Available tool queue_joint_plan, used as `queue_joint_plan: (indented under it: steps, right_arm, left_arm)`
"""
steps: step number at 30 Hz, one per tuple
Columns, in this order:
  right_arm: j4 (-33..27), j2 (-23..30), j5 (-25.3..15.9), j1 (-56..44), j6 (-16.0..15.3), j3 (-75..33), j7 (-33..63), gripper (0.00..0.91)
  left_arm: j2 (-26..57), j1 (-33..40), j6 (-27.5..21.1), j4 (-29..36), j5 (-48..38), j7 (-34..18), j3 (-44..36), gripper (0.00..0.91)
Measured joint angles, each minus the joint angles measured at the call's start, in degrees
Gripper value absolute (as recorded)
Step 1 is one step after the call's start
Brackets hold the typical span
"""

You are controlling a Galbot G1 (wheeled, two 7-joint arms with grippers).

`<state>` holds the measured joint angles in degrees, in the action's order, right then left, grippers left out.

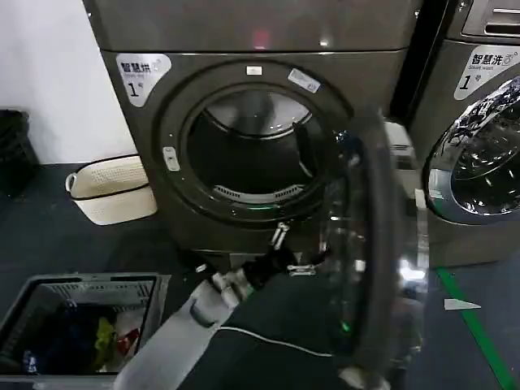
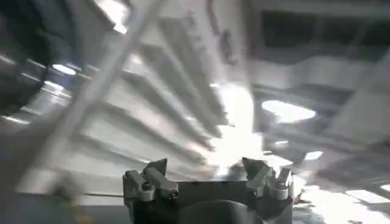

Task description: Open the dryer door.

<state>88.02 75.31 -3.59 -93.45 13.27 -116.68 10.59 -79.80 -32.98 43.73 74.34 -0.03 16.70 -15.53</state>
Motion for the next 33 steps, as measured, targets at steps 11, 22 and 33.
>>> queue_joint_plan:
  steps: [11,22,33]
  right_arm:
    - [-5.42,-1.07,-2.11,-0.92,0.01,-6.37,2.29,0.907]
    - [-6.88,-1.24,-2.30,-1.24,2.47,-7.39,2.78,0.907]
    - [-11.13,-4.71,-1.70,-3.43,3.55,-10.42,2.68,0.907]
  left_arm:
    - [-8.56,9.54,0.59,-11.48,0.38,-0.03,-6.94,0.907]
    - [-12.39,13.32,-0.27,-19.20,1.15,-0.11,-7.73,0.907]
    - [-12.39,14.20,-0.29,-20.62,1.68,0.03,-7.84,0.907]
